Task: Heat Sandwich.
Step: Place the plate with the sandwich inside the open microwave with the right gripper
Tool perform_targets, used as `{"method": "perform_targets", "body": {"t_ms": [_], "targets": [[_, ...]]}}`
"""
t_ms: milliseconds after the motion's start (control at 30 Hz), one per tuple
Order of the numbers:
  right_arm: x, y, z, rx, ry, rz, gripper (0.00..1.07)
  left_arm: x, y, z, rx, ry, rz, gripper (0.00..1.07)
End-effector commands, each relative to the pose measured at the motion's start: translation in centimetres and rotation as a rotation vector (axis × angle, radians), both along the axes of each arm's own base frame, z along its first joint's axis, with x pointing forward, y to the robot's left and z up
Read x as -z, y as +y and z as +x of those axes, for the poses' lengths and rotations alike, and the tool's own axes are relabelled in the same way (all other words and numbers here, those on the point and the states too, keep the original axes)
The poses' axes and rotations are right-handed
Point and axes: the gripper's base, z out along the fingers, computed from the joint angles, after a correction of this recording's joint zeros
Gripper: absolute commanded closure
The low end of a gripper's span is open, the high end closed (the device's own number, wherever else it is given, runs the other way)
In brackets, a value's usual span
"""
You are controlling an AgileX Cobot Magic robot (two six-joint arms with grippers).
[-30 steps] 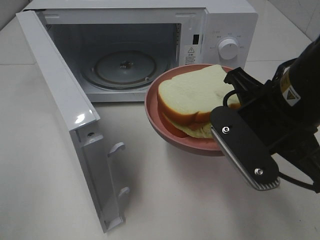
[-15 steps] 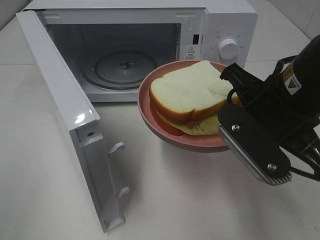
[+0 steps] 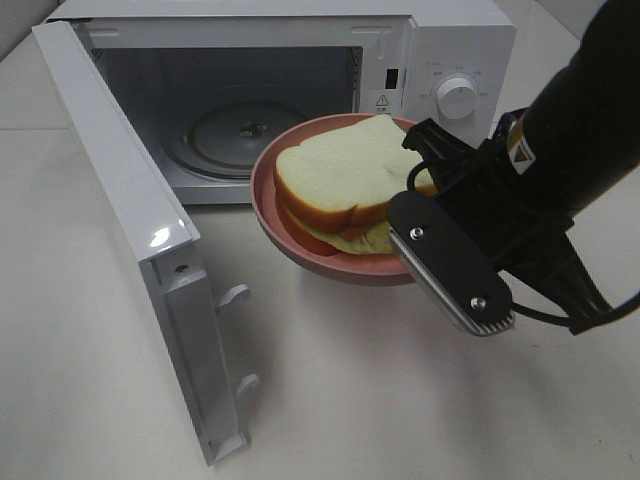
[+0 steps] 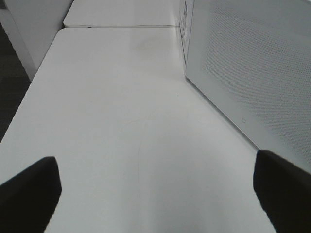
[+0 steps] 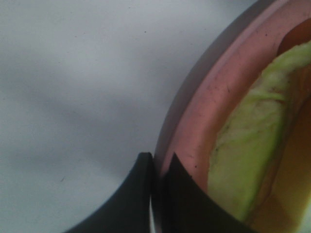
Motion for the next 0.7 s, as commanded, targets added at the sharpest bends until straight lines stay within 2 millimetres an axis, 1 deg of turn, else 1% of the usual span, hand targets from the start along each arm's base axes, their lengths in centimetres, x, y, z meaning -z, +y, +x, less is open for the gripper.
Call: {"method": "perform_targets", "body": {"t_ms": [33,333,700], "targets": [[-0.4,0.8,0.9,-0.014,-0.030,0.026,1.07,0.0,0.0,-0.4,-0.002,-0.031,-0.002,0.05],[0.3,2.9,3.6,-0.011,-0.018,0.025,1.07,0.0,0.0,-0.4,-0.002,-0.031,-0.002,0.05],[1.2,4.9,5.6,-0.017,0.012,0.038,1.07,0.0,0.0,-0.4,-0.002,-0.031,-0.002,0.05]]}}
